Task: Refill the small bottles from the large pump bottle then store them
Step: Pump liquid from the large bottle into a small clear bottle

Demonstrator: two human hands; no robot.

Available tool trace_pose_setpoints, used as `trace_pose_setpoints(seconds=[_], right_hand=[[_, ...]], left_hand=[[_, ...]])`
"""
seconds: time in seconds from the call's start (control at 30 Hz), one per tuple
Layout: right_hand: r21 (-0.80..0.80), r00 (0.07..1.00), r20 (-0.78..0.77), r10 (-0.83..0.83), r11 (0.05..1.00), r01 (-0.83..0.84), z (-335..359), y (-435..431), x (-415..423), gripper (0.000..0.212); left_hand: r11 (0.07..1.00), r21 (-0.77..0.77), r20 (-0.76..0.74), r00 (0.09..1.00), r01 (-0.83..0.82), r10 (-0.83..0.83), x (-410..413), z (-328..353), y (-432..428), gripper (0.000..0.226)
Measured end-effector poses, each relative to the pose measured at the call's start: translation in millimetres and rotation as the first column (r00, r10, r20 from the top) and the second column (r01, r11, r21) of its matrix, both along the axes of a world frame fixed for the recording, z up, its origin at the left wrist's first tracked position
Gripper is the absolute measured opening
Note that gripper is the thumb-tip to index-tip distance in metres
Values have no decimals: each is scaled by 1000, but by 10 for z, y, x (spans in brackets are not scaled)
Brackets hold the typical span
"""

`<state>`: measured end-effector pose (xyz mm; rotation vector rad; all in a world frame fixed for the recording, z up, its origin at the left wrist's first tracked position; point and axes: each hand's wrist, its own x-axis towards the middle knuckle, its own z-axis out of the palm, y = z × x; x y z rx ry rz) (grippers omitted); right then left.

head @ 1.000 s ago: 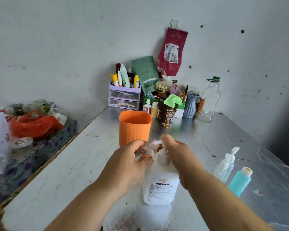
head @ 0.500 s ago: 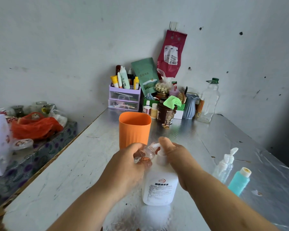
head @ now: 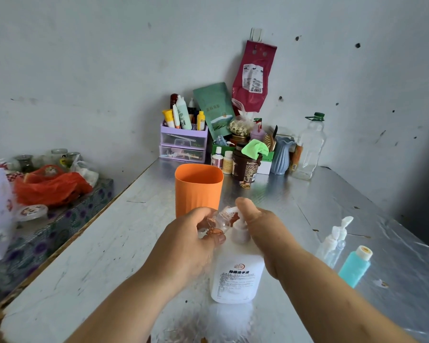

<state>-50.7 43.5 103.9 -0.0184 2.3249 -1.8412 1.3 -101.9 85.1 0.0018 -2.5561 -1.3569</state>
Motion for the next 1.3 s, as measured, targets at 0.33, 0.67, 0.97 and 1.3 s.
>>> trace_pose_setpoints(seconds=[0.33, 0.67, 0.97, 1.3], right_hand=[[-99, 999, -28, 38, 994, -41, -91, -6, 33, 26], [-48, 1000, -13, -1, 999, 0, 39, -12, 25, 27], [-55, 1000, -25, -1, 998, 0, 11, -9, 47, 26], [-88, 999, -19, 29, 996, -31, -83, -2, 38, 25]], left_hand=[[1000, -10, 16, 1000, -7, 7, -31, -92, -39, 32], [1000, 18, -14, 1000, 1, -1, -2, -30, -11, 28], [1000, 28, -7, 1000, 0, 0, 13, -31, -3, 29], [1000, -9, 19, 1000, -11, 11, -12, -98, -16, 32]])
